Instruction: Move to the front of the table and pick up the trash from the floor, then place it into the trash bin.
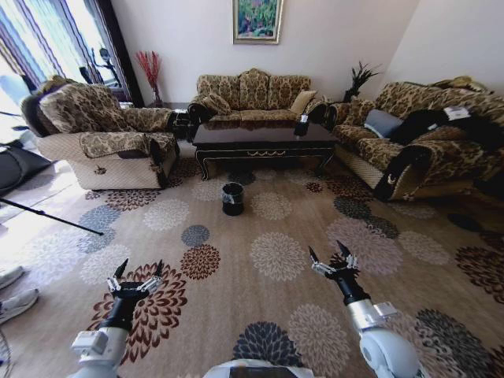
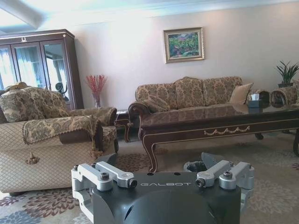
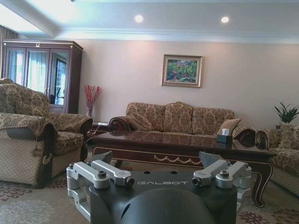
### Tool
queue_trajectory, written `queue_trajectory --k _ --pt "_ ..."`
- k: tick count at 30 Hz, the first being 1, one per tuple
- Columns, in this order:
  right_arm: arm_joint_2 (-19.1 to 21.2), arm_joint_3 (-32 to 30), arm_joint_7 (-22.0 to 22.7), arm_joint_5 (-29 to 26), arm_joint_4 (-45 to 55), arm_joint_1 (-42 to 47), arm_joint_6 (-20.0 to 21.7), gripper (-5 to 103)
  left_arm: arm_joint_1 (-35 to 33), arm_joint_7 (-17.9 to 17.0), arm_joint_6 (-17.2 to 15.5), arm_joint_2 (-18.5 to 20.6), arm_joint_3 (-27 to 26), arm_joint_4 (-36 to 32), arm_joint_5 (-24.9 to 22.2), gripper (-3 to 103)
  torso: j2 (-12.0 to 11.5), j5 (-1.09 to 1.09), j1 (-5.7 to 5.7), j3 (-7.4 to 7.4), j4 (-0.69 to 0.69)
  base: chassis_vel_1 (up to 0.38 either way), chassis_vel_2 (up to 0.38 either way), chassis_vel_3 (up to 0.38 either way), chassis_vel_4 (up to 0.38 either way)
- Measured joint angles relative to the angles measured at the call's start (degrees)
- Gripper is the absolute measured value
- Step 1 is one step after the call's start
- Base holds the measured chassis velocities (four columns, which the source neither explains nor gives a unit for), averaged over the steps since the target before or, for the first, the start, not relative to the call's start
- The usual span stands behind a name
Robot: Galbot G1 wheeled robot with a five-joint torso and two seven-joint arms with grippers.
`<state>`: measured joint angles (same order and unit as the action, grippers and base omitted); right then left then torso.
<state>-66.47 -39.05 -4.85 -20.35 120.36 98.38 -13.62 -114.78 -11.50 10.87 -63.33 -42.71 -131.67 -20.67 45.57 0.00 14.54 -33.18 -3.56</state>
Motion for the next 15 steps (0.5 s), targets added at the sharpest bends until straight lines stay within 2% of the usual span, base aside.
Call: queue_trajectory --k 15 --pt "0.0 0.0 0.0 0.0 0.0 0.0 0.0 100 0.0 0.0 0.0 0.0 0.0 0.0 0.0 100 3.92 0.0 1.75 -2.16 0.0 0.0 0.0 0.0 0.0"
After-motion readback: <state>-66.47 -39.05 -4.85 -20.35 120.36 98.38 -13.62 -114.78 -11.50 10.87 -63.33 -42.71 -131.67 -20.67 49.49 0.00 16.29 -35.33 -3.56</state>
